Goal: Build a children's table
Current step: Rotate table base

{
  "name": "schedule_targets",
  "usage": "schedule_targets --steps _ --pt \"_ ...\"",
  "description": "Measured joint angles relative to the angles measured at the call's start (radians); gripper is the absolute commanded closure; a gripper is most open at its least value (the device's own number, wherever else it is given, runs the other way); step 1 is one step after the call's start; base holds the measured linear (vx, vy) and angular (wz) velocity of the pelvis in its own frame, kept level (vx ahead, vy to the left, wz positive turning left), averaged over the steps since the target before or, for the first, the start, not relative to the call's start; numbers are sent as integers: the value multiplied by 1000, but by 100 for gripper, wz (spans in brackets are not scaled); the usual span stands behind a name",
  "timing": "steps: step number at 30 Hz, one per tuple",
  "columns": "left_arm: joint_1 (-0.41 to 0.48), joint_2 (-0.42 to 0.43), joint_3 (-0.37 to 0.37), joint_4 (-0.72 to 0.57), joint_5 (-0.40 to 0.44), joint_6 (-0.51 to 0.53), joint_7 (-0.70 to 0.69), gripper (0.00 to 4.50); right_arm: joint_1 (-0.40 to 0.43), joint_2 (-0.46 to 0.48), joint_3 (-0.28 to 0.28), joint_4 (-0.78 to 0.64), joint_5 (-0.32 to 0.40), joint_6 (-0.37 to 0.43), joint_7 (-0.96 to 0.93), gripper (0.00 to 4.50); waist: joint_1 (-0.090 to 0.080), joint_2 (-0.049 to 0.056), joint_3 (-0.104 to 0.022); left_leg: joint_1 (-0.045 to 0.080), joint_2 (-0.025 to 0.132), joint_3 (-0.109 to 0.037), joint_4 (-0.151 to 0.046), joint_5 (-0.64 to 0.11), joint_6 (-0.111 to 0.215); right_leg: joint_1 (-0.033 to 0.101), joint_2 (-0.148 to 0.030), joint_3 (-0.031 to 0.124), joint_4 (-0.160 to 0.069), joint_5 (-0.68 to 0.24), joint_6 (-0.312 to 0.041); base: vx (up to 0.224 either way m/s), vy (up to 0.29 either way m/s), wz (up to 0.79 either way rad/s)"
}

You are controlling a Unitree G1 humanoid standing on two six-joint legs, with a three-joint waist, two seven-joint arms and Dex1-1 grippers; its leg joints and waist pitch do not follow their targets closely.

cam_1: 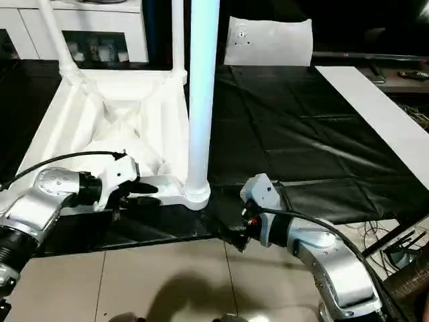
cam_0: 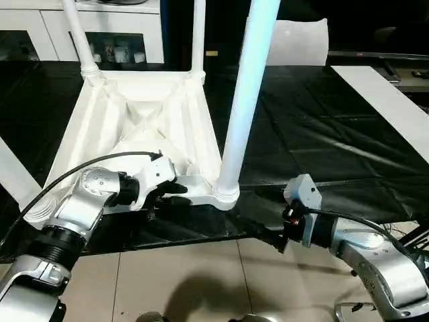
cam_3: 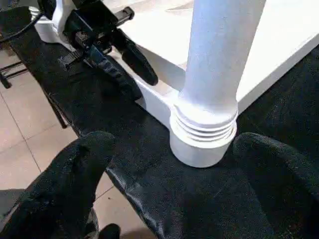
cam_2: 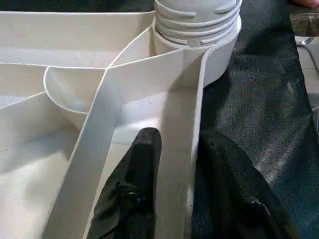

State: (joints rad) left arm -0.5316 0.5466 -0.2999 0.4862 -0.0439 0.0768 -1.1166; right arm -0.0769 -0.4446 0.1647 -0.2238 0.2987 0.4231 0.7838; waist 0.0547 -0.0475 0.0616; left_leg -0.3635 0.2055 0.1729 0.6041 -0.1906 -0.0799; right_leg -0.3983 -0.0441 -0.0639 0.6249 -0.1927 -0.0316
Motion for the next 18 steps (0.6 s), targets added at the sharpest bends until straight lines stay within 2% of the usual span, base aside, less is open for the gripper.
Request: schedule_targets --steps 5,7,12,16,18 --pt "-9 -15 -11 15 21 -22 13 341 0 0 1 1 -3 0 -4 0 2 1 0 1 0 0 0 0 0 1 0 0 0 0 0 0 0 0" --pt "-26 -32 -20 43 41 -39 44 372 -3 5 8 1 -14 -1 -11 0 6 1 -1 1 0 0 0 0 0 2 0 0 0 0 2 0 0 0" --pt "-67 -63 -23 121 78 -65 118 414 -3 10 12 1 -18 -1 -13 0 2 1 -1 9 0 0 0 0 0 8 0 -1 -1 -2 6 0 0 0" --pt "-70 -67 -10 137 78 -61 134 432 -3 10 14 1 -18 -1 -16 0 -23 1 -1 11 0 0 0 0 0 9 0 -1 -4 -2 6 0 0 0" --pt "-74 -69 -9 141 78 -61 144 441 -3 10 14 1 -20 -1 -17 0 -27 1 -1 11 0 0 0 0 0 8 0 -1 -5 -2 6 0 0 0"
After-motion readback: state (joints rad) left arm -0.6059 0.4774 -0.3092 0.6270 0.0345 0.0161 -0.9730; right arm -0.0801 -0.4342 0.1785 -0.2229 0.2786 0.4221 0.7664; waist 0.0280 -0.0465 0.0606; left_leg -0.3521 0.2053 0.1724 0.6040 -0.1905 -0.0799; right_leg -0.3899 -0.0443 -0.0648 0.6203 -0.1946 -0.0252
